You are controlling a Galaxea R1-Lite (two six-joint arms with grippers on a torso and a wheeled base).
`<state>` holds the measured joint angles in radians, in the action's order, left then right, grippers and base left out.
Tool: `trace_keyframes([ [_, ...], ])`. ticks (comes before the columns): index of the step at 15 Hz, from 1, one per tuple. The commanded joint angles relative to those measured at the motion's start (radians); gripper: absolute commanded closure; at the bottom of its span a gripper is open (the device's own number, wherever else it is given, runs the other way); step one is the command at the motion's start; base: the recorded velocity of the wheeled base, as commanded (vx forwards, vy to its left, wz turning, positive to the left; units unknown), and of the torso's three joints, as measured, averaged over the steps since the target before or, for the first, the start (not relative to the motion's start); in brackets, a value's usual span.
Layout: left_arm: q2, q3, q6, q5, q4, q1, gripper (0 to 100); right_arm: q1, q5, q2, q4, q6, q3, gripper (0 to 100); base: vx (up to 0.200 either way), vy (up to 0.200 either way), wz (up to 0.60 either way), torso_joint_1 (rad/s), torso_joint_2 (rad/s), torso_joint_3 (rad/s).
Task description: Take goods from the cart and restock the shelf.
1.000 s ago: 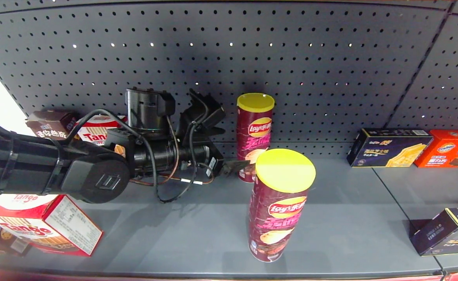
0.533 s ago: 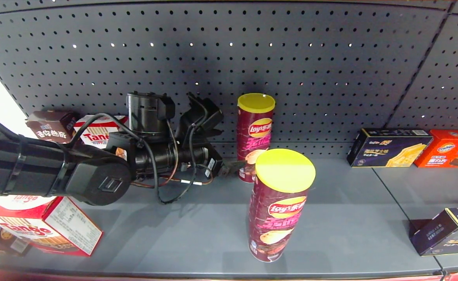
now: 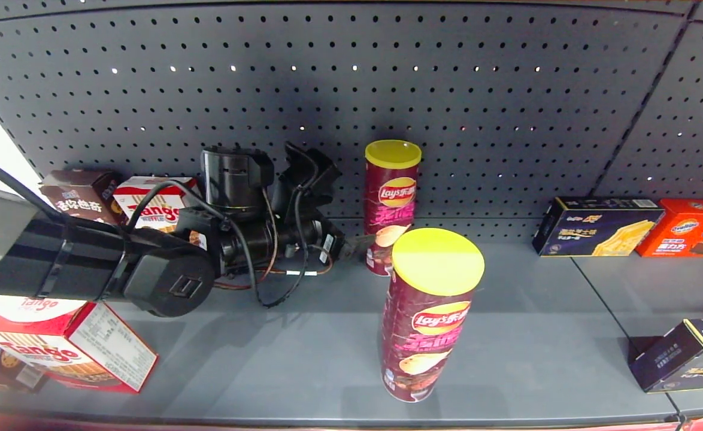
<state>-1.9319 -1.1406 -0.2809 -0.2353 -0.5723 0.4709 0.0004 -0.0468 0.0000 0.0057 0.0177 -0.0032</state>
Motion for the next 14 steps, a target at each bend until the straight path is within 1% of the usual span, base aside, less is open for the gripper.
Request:
trace_keyframes([
  [1,-0.013,0.002,0.000,0.001,-0.001,-0.001,0,0.000,-0.001,0.000,0.000,0.001,0.002,0,0.000,0.000,0.00,0.000,0.00,0.000],
  [4,-0.013,0.004,0.000,0.004,-0.004,-0.006,0,0.001,-0.001,0.000,0.000,0.001,0.000,0,0.000,0.000,0.00,0.000,0.00,0.000],
  [6,-0.015,0.004,0.002,0.025,-0.004,-0.008,0,0.000,-0.001,0.000,0.000,0.001,0.000,0,0.000,0.000,0.00,0.000,0.00,0.000],
  [7,-0.015,0.004,0.002,0.025,-0.004,-0.008,0,0.000,-0.001,0.000,0.000,0.001,0.000,0,0.000,0.000,0.00,0.000,0.00,0.000],
  [8,-0.012,0.021,0.000,0.024,-0.011,-0.009,0,0.001,-0.001,0.000,0.000,0.001,0.000,0,0.000,0.000,0.00,0.000,0.00,0.000],
  [9,-0.010,0.030,-0.001,0.024,-0.050,-0.008,0,0.000,-0.001,0.000,0.000,0.001,0.000,0,0.000,0.000,0.00,0.000,0.00,0.000],
  [10,-0.010,0.033,-0.001,0.024,-0.064,-0.008,0,0.000,-0.001,0.000,0.000,0.001,0.000,0,0.000,0.000,0.00,0.000,0.00,0.000],
  [11,-0.007,0.048,-0.006,0.025,-0.110,-0.006,0,0.000,-0.001,0.000,0.000,0.001,0.000,0,0.000,0.000,0.00,0.000,0.00,0.000],
  [12,-0.001,0.064,-0.008,0.027,-0.116,-0.008,0,0.000,-0.001,0.000,0.000,0.001,0.000,0,0.000,0.000,0.00,0.000,0.00,0.000],
  [14,0.002,0.078,-0.012,0.050,-0.118,-0.008,0,0.001,-0.001,0.000,0.000,0.001,0.000,0,0.000,0.000,0.00,0.000,0.00,0.000],
])
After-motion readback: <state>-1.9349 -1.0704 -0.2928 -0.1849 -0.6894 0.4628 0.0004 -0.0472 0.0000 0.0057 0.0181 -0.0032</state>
